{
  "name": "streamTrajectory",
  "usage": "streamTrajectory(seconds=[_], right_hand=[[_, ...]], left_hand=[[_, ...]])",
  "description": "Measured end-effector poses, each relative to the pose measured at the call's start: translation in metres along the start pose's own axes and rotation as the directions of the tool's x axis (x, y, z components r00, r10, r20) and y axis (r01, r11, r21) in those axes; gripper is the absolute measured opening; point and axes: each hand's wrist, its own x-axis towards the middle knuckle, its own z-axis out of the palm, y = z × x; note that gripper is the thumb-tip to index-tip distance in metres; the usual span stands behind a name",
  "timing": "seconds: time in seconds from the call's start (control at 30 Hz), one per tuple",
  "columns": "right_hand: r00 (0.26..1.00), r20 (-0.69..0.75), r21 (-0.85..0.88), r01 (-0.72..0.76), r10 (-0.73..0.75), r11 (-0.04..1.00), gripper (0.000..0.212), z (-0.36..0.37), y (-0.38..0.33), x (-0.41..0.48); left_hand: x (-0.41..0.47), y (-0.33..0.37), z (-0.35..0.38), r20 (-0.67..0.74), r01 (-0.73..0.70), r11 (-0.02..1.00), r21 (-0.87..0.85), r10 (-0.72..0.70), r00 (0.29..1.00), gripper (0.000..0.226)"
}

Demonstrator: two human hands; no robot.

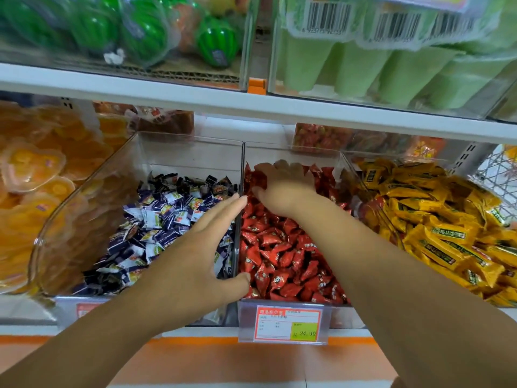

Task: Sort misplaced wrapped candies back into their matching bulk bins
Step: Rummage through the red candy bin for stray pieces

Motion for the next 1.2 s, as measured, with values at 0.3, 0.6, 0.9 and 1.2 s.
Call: streamTrajectory(seconds=[0.3,0.6,0.9,1.2], right_hand=[[0.944,0.305,-0.149,0.177,-0.125,0.973,0.048,0.009,0.003,-0.018],[0.914,0.322,0.101,0.225,-0.245,0.969,0.051,-0.026,0.027,-0.073],[0.944,0.297,0.092,0.122,-0.145,0.988,0.062,-0.030,0.033,0.021],[0.853,0.508,0.028,0.121,-0.118,0.992,0.096,0.016,-0.001,0.054]], left_hand=[[0.000,0.001,-0.002,0.012,0.000,1.000,0.010,0.000,1.000,0.098],[-0.001,0.000,-0.003,0.030,0.002,1.000,-0.031,-0.001,1.000,0.098],[-0.001,0.000,-0.002,0.022,-0.009,0.999,-0.045,0.010,1.000,0.098],[-0.001,-0.001,-0.003,0.012,-0.014,0.999,-0.047,0.014,1.000,0.099]])
